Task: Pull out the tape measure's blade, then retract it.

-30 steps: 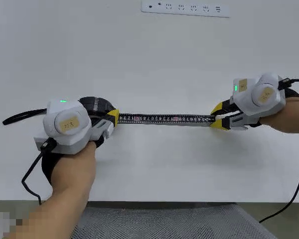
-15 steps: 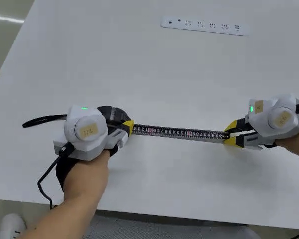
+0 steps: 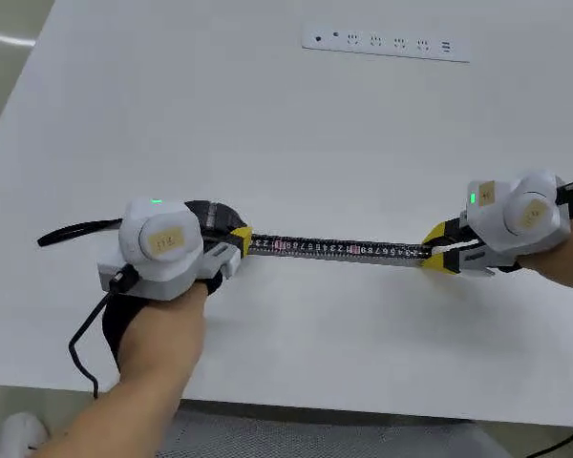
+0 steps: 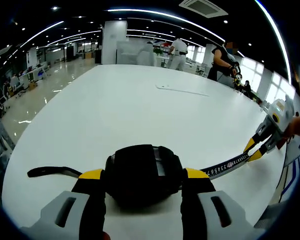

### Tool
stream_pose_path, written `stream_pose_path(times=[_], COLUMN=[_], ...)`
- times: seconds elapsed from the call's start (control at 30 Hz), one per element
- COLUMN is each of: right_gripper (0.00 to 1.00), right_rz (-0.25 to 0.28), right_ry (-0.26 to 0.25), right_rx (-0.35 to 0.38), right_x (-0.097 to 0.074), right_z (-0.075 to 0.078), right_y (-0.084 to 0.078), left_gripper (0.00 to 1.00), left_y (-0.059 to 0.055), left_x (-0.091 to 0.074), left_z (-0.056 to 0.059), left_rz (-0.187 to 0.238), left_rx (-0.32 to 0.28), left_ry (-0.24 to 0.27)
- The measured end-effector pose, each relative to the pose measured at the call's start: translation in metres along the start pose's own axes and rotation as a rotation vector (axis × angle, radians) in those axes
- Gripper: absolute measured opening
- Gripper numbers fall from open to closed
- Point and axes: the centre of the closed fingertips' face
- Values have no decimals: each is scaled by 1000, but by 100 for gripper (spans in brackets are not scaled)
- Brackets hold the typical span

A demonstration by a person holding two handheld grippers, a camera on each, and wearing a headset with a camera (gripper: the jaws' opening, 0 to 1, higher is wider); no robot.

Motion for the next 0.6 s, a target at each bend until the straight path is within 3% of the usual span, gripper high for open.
stream_pose_path(times=[0.2, 0.6], right_gripper=[12, 11], right_rz=[3, 49], right_ry=[-3, 8], right_rx=[10, 12], right_x=[-1, 12], right_z=[0, 2], right_y=[0, 28], left_gripper=[56, 56], left_y=[0, 1], left_x=[-1, -1], left_z=[1, 1], left_rz=[-1, -2], left_rx=[-2, -12], left_ry=[-2, -4])
Point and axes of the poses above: the centre of the closed fingertips' face, and the gripper's own axes: x roughly forward along the fingers, z roughly to its right, y roughly out of its top, and after that the axes turned 12 degrees about -x, right-handed
